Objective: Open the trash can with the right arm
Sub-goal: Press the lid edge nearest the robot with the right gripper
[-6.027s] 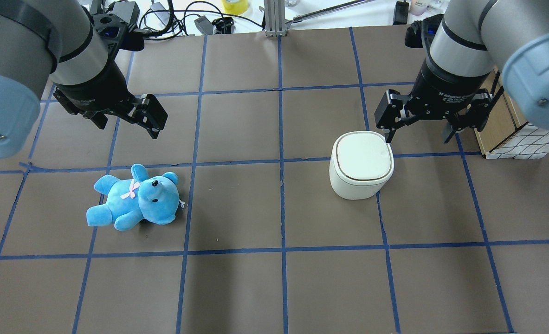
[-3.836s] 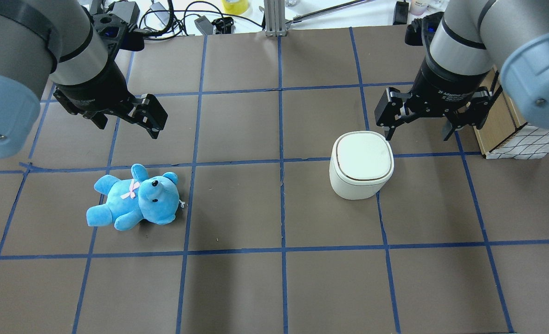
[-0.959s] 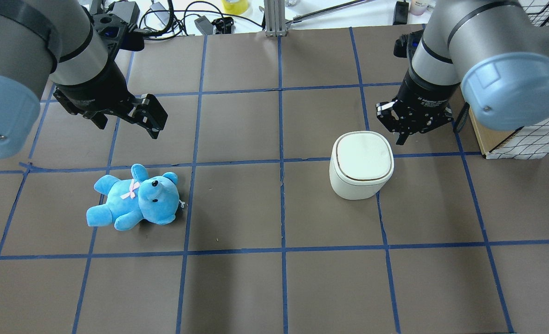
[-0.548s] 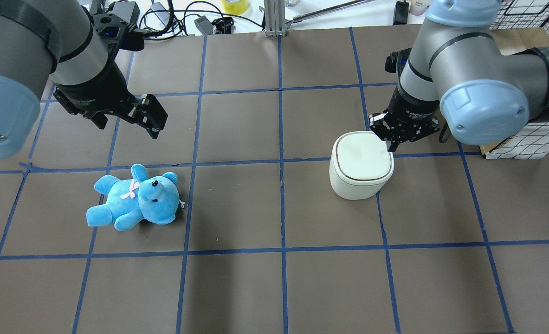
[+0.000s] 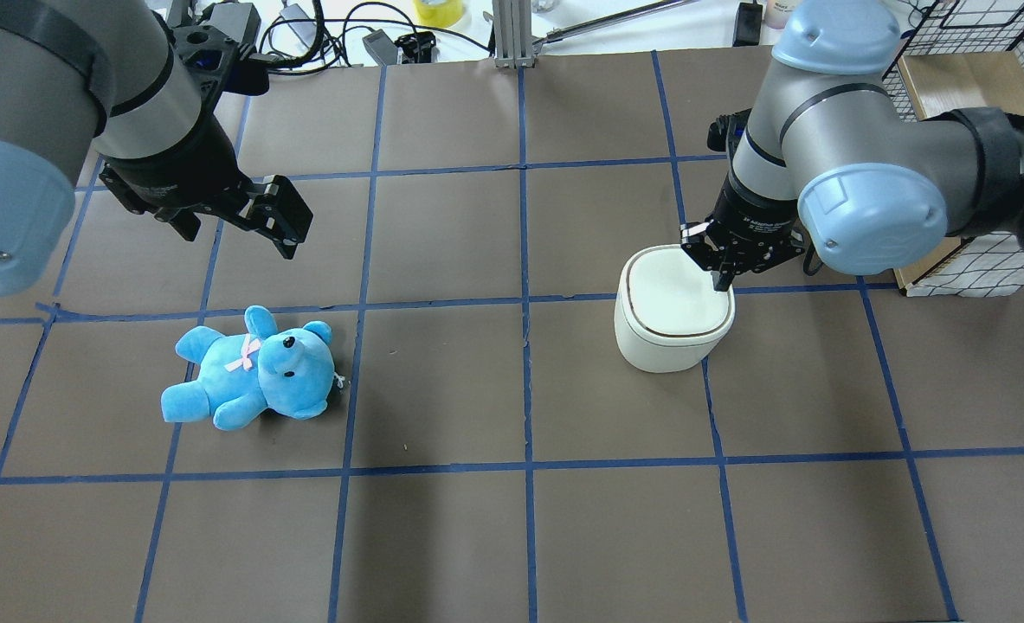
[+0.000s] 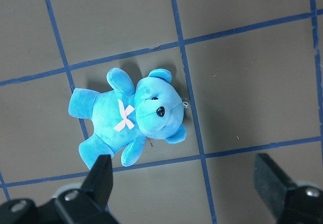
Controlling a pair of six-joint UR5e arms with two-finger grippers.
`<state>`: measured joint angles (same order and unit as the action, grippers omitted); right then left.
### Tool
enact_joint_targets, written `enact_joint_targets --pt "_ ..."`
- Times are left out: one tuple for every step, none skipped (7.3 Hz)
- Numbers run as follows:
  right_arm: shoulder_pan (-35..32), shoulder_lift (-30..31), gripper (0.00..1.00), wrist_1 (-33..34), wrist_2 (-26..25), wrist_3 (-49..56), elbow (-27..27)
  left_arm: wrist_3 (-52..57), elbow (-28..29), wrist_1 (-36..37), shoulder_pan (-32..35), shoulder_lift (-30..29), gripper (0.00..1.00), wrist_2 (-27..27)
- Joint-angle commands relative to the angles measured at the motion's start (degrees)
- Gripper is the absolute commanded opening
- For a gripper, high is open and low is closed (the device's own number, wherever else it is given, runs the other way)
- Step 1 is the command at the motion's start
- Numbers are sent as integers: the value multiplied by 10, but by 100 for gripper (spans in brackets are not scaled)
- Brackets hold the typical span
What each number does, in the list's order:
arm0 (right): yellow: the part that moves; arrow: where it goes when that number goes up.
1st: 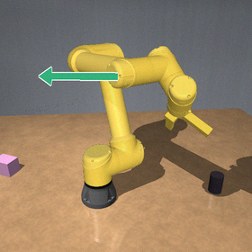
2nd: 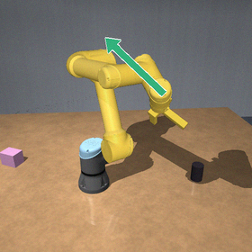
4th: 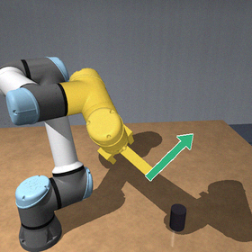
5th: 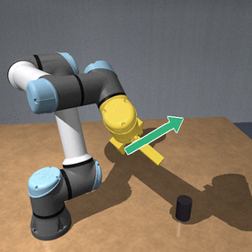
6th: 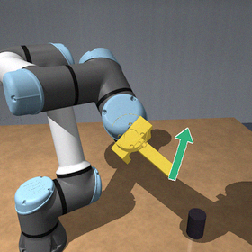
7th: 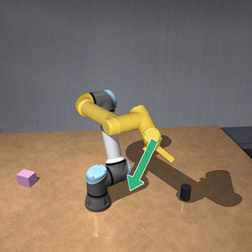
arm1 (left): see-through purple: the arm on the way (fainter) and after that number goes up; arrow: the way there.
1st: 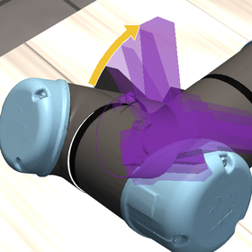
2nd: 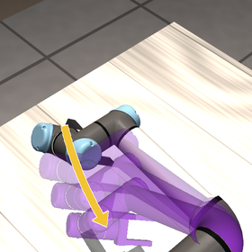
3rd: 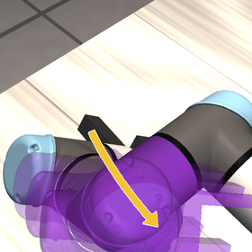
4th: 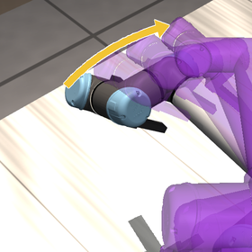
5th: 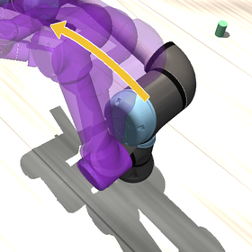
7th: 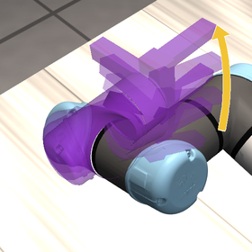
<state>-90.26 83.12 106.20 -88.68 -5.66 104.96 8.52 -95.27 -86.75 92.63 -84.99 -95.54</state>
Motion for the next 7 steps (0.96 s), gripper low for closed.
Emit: enact_joint_targets --pt "0 -2 0 9 0 0 14 0 0 0 0 0 100 0" --pt "0 -2 0 21 0 0 22 0 0 0 0 0 100 0" --pt "0 -2 0 24 0 1 24 0 0 0 0 0 100 0" --pt "0 -2 0 25 0 1 24 0 0 0 0 0 100 0" --pt "0 -8 0 28 0 1 24 0 0 0 0 0 100 0" --pt "0 -12 0 33 0 0 24 0 0 0 0 0 100 0" --pt "0 -12 0 32 0 0 23 0 0 0 0 0 100 0"
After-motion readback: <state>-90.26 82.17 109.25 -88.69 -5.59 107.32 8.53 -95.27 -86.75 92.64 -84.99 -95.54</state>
